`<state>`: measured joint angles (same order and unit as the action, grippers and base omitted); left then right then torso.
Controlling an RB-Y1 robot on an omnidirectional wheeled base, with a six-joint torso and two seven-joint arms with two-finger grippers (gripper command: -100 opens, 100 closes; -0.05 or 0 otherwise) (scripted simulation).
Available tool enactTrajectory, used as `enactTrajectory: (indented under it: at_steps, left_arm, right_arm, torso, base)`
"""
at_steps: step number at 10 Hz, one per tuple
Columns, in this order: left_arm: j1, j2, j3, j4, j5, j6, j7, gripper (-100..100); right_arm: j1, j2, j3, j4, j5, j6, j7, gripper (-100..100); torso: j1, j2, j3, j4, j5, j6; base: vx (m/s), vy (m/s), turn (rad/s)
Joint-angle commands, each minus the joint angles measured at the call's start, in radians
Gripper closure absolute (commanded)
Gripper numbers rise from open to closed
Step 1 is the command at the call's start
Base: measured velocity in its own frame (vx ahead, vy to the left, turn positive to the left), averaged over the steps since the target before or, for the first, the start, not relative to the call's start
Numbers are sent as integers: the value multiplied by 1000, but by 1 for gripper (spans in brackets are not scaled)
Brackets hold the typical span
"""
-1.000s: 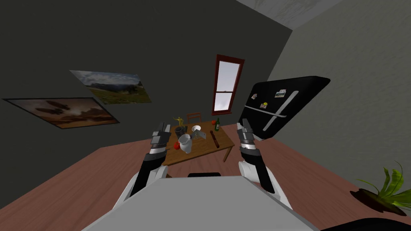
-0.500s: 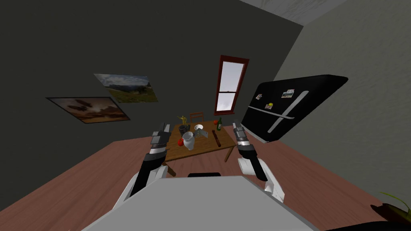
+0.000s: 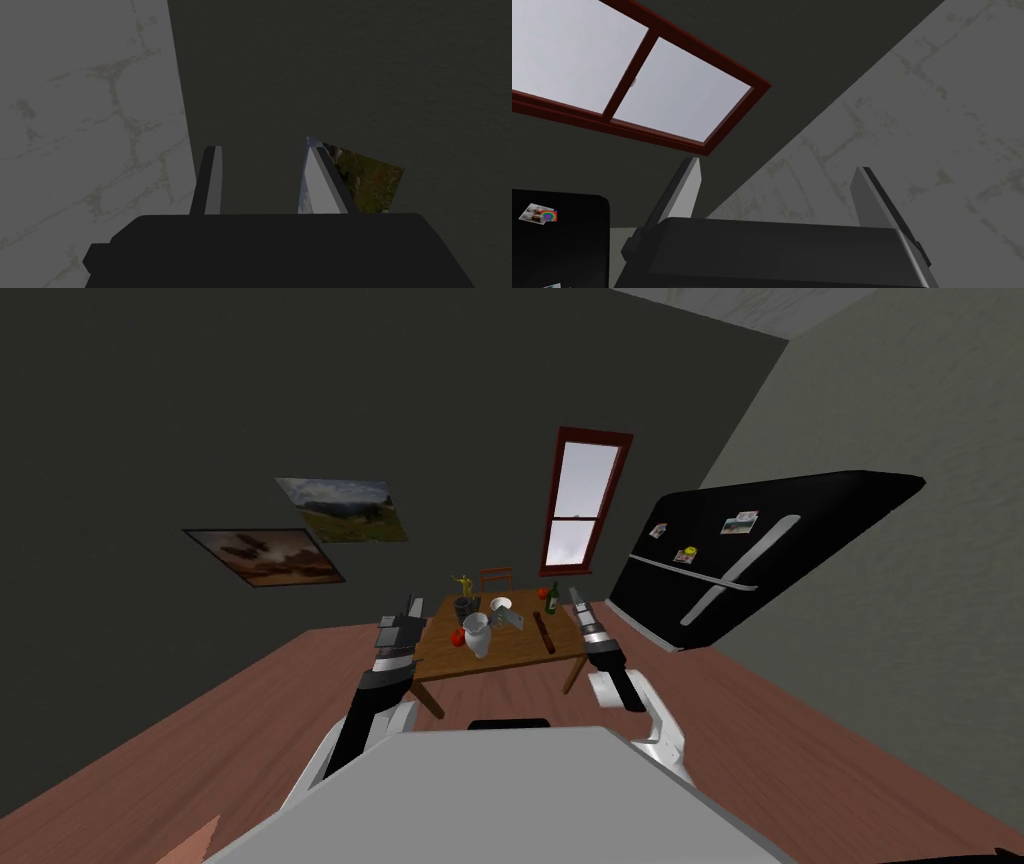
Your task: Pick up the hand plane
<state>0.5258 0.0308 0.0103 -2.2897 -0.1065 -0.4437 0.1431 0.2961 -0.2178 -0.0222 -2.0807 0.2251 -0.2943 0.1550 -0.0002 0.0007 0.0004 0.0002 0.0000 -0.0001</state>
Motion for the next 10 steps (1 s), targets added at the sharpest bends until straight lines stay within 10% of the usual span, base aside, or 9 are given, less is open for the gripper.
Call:
enactTrajectory:
  at_steps: [1, 10]
  left_arm:
    - [0, 0, 0, 0, 0, 0, 0, 0]
    - [0, 0, 0, 0, 0, 0, 0, 0]
  right_arm:
    - [-44, -15, -1, 50, 40, 18, 23, -100]
    - [-198, -48, -9, 301, 188, 105, 94, -100]
  torso:
    - [0, 0, 0, 0, 0, 0]
    - [0, -1, 0, 0, 0, 1]
  base:
    - [-22, 4, 161]
    - [-10, 4, 86]
